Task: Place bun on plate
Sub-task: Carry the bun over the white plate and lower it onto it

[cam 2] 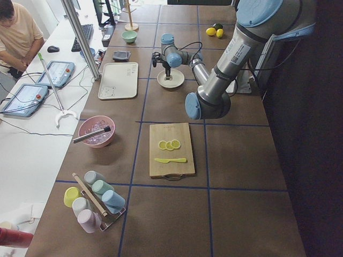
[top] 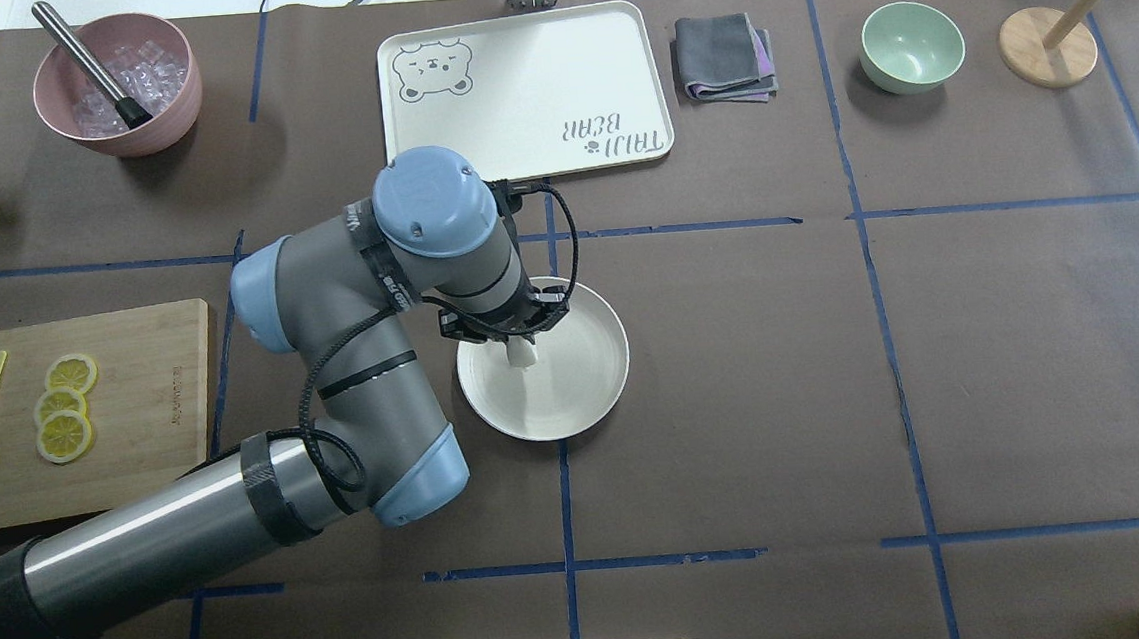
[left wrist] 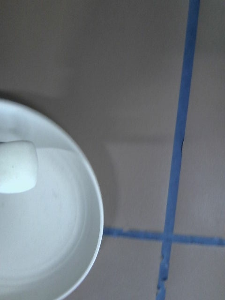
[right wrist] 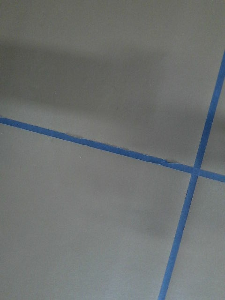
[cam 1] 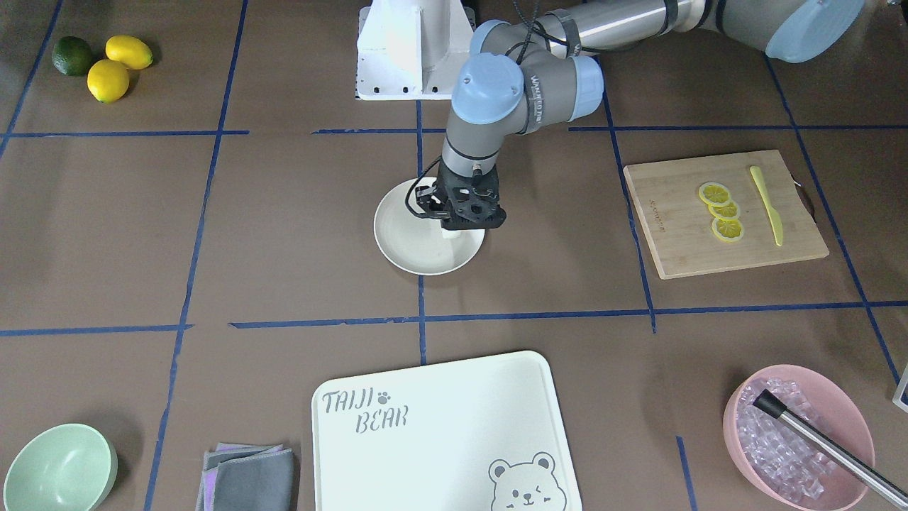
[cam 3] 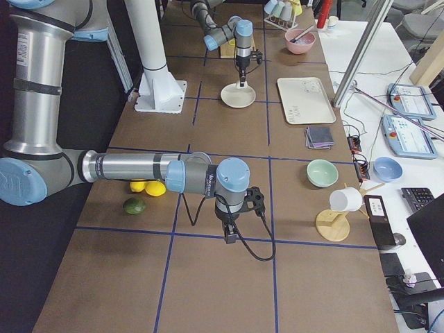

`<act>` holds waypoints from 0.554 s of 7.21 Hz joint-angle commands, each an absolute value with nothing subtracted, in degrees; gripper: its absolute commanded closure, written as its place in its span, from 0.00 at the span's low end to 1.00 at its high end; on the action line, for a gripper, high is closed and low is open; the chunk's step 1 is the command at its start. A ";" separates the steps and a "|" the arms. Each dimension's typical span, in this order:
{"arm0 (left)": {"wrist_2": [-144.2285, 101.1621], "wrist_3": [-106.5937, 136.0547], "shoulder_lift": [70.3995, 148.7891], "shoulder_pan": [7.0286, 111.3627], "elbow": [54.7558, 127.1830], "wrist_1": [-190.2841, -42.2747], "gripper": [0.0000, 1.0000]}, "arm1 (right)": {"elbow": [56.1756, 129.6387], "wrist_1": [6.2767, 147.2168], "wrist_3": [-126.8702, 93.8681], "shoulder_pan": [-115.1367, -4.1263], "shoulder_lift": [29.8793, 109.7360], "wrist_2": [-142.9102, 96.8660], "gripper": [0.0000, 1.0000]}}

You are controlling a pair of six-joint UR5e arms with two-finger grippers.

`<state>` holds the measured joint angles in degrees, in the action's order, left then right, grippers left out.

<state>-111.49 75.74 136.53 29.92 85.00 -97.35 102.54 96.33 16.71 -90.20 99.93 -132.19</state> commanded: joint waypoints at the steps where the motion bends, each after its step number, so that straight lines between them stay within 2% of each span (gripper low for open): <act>1: -110.30 76.20 137.99 27.08 83.23 -97.56 0.63 | 102.57 96.33 16.70 -90.18 99.93 -132.19 0.00; 2: -110.30 76.20 137.81 26.81 83.23 -97.56 0.46 | 102.66 96.33 16.70 -90.26 99.93 -132.19 0.00; 4: -110.30 76.03 137.81 26.81 83.23 -99.21 0.01 | 102.66 96.33 16.70 -90.26 99.93 -132.19 0.00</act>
